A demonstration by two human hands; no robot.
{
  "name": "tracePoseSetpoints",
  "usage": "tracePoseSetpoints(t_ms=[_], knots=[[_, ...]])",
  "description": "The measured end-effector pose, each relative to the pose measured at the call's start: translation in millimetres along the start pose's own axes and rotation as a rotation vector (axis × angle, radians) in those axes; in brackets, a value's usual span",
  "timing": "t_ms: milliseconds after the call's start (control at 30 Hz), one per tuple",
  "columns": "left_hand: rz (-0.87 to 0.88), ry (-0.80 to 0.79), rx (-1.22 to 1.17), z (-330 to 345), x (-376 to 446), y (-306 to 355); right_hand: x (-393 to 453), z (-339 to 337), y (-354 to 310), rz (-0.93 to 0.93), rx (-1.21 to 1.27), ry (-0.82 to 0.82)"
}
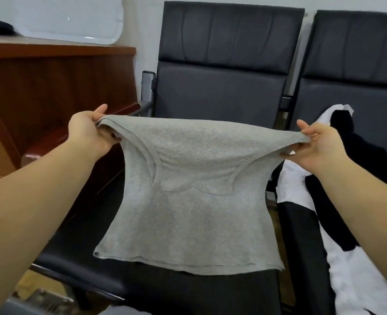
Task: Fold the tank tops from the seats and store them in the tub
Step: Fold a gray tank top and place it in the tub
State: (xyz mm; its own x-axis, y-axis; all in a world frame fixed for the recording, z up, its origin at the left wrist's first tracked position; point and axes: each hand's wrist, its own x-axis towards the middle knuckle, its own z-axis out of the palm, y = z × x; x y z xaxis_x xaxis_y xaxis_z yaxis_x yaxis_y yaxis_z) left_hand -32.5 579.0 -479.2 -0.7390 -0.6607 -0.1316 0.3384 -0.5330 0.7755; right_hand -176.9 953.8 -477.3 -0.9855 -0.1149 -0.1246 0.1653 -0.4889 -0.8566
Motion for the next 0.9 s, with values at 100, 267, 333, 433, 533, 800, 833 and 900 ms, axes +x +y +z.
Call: tracePoseSetpoints(t_ms=[100, 267, 333, 433, 533, 800, 833, 900], knots=[[-0.009, 0.062, 0.019, -10.0, 2.6, -7.2, 3.2, -5.8, 9.2, 0.007, -0.029, 0.028], [-0.034, 0.153, 0.047, -29.9, -3.7, -22.7, -6.4, -27.7, 25.8, 0.033, -0.049, 0.013], [-0.049, 0.114, 0.131, -42.7, -10.9, -28.5, -16.2, -38.6, 34.6, 0.053, -0.068, 0.019], [-0.086, 0.086, 0.321, -70.1, -23.0, -39.6, -30.0, -62.0, 53.8, 0.092, -0.120, 0.053], [-0.097, 0.035, 0.474, -102.3, -39.1, -55.0, -46.2, -83.7, 73.0, 0.154, -0.162, 0.063], [-0.062, -0.180, 1.222, -164.1, -71.3, -79.7, -76.1, -115.5, 104.7, 0.217, -0.792, -0.012], [-0.044, -0.202, 1.312, -168.3, -75.2, -80.5, -77.0, -118.1, 106.3, 0.201, -0.933, -0.008], [0.012, -0.227, 1.470, -174.7, -80.8, -82.3, -81.0, -122.4, 108.4, 0.149, -1.137, -0.067]])
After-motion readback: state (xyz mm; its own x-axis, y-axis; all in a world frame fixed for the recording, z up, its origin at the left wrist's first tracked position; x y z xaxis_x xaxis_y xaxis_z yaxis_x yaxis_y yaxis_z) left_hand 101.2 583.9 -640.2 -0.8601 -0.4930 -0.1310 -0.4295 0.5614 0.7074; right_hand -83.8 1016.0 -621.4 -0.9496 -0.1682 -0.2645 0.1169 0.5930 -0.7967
